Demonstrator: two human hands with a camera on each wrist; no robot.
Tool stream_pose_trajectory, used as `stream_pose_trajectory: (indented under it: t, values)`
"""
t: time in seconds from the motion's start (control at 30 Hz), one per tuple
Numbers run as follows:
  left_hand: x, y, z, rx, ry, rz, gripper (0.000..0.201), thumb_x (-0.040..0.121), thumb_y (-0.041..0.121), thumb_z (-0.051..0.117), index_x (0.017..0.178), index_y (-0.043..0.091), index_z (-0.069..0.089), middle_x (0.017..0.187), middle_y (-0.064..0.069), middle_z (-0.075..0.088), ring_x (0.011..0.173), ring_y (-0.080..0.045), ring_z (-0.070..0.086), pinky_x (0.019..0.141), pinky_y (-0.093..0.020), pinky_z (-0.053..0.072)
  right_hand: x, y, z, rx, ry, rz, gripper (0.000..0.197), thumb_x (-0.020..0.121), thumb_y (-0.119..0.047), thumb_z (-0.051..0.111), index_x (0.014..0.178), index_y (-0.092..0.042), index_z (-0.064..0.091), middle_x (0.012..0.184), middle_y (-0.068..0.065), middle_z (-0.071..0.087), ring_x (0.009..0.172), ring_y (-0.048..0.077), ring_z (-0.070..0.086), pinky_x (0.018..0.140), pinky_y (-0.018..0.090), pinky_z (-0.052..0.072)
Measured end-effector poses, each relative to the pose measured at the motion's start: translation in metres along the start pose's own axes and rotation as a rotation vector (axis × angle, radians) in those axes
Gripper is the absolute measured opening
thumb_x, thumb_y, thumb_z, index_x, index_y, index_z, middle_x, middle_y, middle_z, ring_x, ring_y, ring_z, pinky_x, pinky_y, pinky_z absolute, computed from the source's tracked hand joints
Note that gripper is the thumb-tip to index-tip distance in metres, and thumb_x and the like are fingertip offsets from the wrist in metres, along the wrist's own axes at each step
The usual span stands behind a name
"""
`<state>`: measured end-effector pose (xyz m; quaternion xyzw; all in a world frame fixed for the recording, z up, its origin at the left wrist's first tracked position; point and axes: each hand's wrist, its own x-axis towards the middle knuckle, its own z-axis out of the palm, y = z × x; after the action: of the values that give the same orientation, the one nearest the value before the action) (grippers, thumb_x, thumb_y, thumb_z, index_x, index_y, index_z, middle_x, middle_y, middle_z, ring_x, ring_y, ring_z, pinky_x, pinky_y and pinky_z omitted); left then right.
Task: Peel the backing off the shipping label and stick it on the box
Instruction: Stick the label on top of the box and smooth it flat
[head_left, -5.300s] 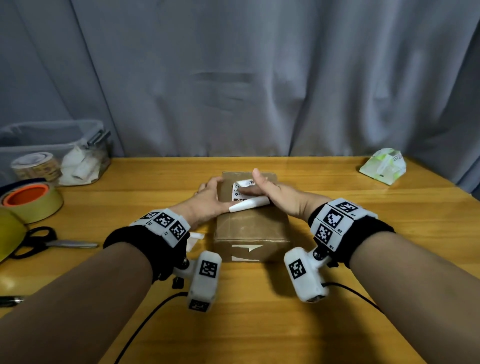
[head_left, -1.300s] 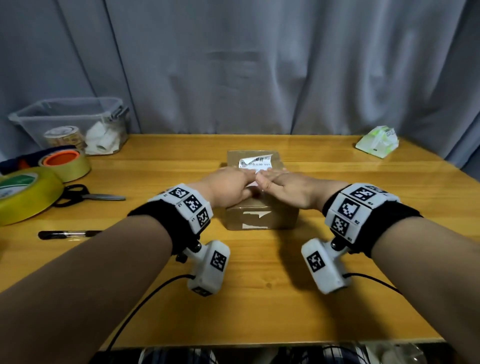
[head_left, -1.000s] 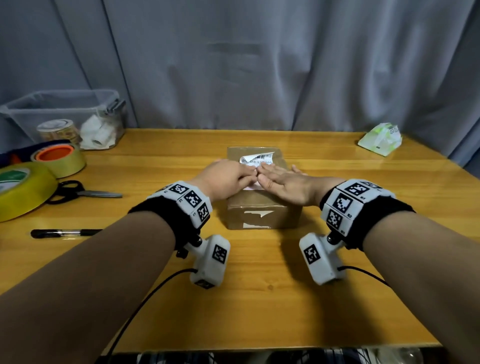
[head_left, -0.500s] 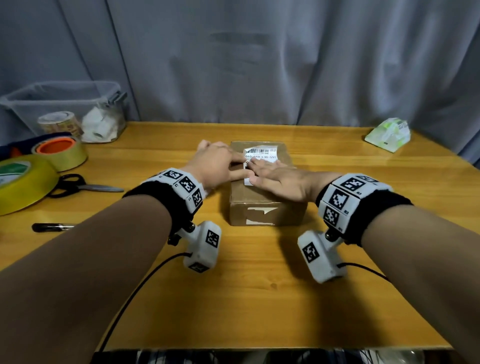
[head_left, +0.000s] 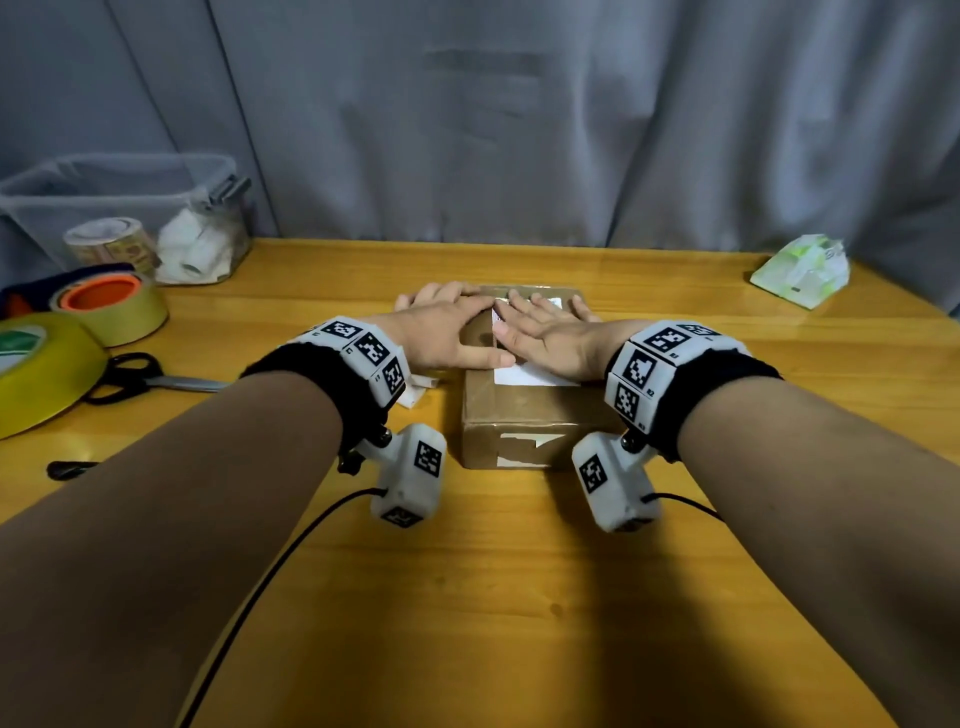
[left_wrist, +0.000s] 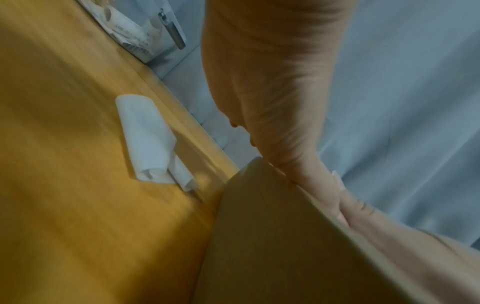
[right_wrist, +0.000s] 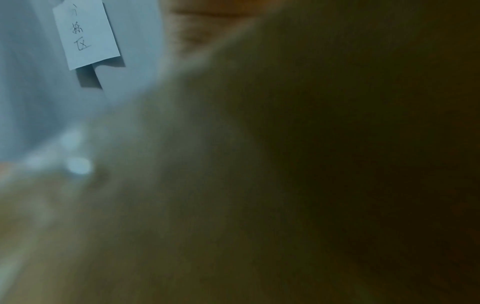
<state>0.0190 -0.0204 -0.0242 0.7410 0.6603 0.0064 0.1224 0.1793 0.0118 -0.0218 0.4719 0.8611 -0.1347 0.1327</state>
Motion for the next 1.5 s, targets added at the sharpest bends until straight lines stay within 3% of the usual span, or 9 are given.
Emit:
stream_pose_trajectory:
  t: [0.23,0.43,0.57,0.7,0.8,1.1,1.3,1.4,1.5]
  values:
    - [0.005,-0.006,0.006,-0.046,-0.083,-0.025,0.088,0.078,0.07,0.044,0.149,0.037,0.004,0.159,0.015,-0.005,0.147,-0.024,0.002,0.115,-0.047,0.008,0.012,0.009,0.002,-0.023,0.063,0.062,0.063,0.095,-0.054,0.001,0.151,-0.026,-0.008,0.16,-0.009,-0.014,0.148,0.012,-0.011,0.117,0.051,-0.015]
    - [0.002,-0.002,0.0,0.037,-0.114,-0.034,0.087,0.077,0.073,0.042,0.148,0.038,0.007,0.16,0.014,-0.001,0.146,-0.023,0.004,0.116,-0.047,0.005,0.012,0.014,0.005,-0.046,0.117,0.209,0.066,0.094,-0.057,0.003,0.151,-0.026,-0.007,0.16,-0.009,-0.013,0.148,0.019,-0.012,0.112,0.058,-0.02]
    - [0.002,0.02,-0.012,0.147,-0.018,0.06,0.076,0.086,0.067,0.03,0.148,0.023,0.02,0.16,0.004,0.011,0.148,-0.018,0.0,0.119,-0.045,-0.002,0.011,0.012,0.005,0.043,0.126,0.239,0.061,0.096,-0.05,0.009,0.15,-0.027,-0.008,0.159,-0.01,-0.016,0.147,0.024,-0.016,0.115,0.059,-0.012]
    - [0.002,0.043,0.004,0.143,-0.196,0.137,0.086,0.088,0.066,0.018,0.149,0.012,-0.01,0.161,-0.005,-0.011,0.148,-0.017,-0.011,0.121,-0.036,-0.007,0.011,0.016,0.005,0.027,0.123,0.092,0.057,0.101,-0.03,0.015,0.15,-0.009,-0.004,0.16,0.01,-0.013,0.147,0.026,-0.017,0.12,0.05,-0.007]
    - [0.011,0.042,0.005,0.208,-0.22,0.111,0.093,0.085,0.07,0.016,0.148,0.01,-0.014,0.16,-0.006,-0.014,0.148,-0.017,-0.013,0.121,-0.035,-0.006,0.008,0.019,0.004,0.042,0.12,0.072,0.054,0.102,-0.025,0.012,0.15,-0.005,-0.001,0.16,0.011,-0.01,0.147,0.022,-0.016,0.12,0.046,-0.011]
    - [0.028,0.031,0.0,0.177,-0.182,0.056,0.075,0.088,0.064,0.002,0.149,0.022,-0.012,0.159,0.007,-0.016,0.147,-0.012,-0.015,0.119,-0.048,-0.011,0.003,0.02,0.005,0.021,0.126,0.041,0.059,0.1,-0.026,0.016,0.149,-0.004,-0.008,0.161,0.007,-0.01,0.147,0.014,-0.017,0.12,0.037,-0.014]
    - [0.038,0.024,0.005,0.004,-0.146,-0.127,0.063,0.089,0.066,0.011,0.147,0.042,-0.003,0.158,0.007,-0.022,0.147,-0.023,-0.014,0.118,-0.054,-0.005,-0.008,0.017,0.002,0.098,0.126,0.057,0.056,0.102,-0.031,0.01,0.151,-0.007,-0.005,0.161,0.004,-0.01,0.146,0.014,-0.017,0.115,0.028,-0.016]
    - [0.038,0.021,0.008,-0.183,-0.047,-0.145,0.058,0.097,0.051,0.023,0.15,0.032,0.008,0.161,-0.004,-0.007,0.149,-0.026,0.006,0.12,-0.042,0.011,-0.005,0.025,0.0,0.179,0.098,0.047,0.055,0.103,-0.033,0.015,0.152,-0.014,-0.002,0.161,0.001,-0.01,0.146,0.016,-0.018,0.115,0.028,-0.014]
    - [0.035,0.016,0.01,-0.245,0.115,-0.121,0.053,0.101,0.034,0.026,0.15,0.016,0.017,0.16,-0.007,0.016,0.148,-0.022,0.013,0.121,-0.035,0.013,-0.005,0.039,-0.005,0.315,0.041,0.009,0.058,0.102,-0.036,0.027,0.152,-0.02,0.004,0.161,0.0,-0.01,0.148,0.018,-0.014,0.117,0.03,-0.008]
